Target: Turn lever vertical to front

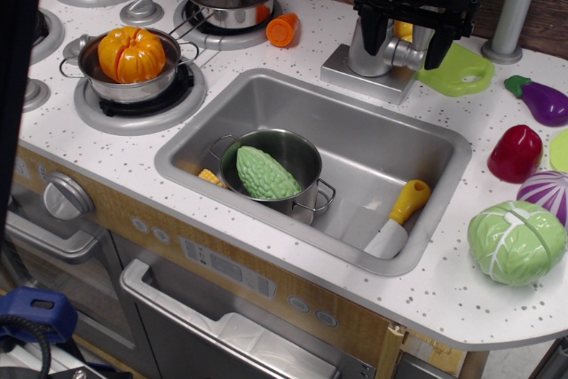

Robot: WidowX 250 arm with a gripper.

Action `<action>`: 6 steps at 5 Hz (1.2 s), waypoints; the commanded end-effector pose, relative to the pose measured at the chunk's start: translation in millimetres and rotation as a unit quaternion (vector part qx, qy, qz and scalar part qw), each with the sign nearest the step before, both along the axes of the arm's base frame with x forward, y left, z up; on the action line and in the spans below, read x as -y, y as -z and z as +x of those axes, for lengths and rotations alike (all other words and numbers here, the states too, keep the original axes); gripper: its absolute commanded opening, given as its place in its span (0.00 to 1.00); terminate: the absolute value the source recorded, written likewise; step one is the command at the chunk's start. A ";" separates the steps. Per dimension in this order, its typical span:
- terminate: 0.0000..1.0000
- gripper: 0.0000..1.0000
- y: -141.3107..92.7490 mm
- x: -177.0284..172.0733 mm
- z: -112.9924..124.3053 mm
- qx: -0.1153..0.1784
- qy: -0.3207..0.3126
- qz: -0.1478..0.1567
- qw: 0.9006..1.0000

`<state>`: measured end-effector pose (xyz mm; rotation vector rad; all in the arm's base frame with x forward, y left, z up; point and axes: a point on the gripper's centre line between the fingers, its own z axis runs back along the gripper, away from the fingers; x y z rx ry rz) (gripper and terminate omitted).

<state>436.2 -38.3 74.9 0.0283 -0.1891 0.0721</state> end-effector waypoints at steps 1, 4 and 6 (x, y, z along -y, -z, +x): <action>0.00 1.00 0.0 0.0 0.0 0.000 0.000 0.000 1.000; 0.00 1.00 -37.4 13.6 17.7 0.113 -0.018 0.028 0.993; 0.00 1.00 -45.2 5.7 36.6 0.140 0.002 0.035 0.990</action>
